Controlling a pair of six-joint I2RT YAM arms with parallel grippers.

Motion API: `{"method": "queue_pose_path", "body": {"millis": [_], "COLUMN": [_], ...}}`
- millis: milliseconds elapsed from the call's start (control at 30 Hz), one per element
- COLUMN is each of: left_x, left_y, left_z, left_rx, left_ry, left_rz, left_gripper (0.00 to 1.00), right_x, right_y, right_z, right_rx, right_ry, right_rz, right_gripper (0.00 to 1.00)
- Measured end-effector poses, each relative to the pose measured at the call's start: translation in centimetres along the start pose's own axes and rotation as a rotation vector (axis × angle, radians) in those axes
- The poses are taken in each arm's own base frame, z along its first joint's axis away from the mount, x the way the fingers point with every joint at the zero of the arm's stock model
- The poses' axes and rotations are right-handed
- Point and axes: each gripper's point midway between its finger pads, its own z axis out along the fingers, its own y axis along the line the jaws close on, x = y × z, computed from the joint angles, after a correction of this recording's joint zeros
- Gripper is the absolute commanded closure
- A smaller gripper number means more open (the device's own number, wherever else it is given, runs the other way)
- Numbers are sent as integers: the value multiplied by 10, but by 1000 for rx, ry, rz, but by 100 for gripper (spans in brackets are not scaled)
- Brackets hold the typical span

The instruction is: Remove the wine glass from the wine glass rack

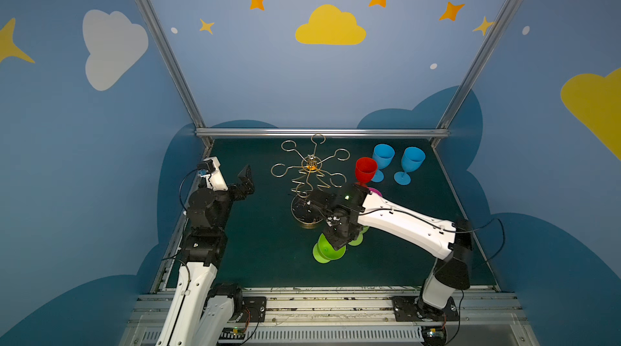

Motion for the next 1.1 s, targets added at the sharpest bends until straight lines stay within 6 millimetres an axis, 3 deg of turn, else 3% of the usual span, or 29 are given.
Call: {"method": "queue_pose_path", "body": {"millis": [100, 400, 733, 900, 967, 1100], "left_x": [-2, -8, -11, -14, -15, -10], "left_y": [0, -1, -1, -3, -3, -3], "left_z": [-1, -7, -9, -12, -12, -10], "left_rx": [1, -3, -10, -4, -1, 4], "left_ry": [-6, -31, -42, -55, -58, -53], "left_rz": [22, 76, 101, 107, 107, 105], "left_gripper": [1, 1, 1, 1, 1, 1], "right_x": [-1, -6, -27, -20, -10, 12], "right_y": [2, 5, 4, -22, -47, -97], "right_z": [4, -2, -44, -90, -109, -120], "right_rx": [0, -29, -98, -144, -170, -191], "right_ry": [11, -4, -148, -374, -515, -749], "right_rz": [7, 27, 17, -8, 20, 112], "right_gripper": [99, 71, 40, 16, 13, 13]}}
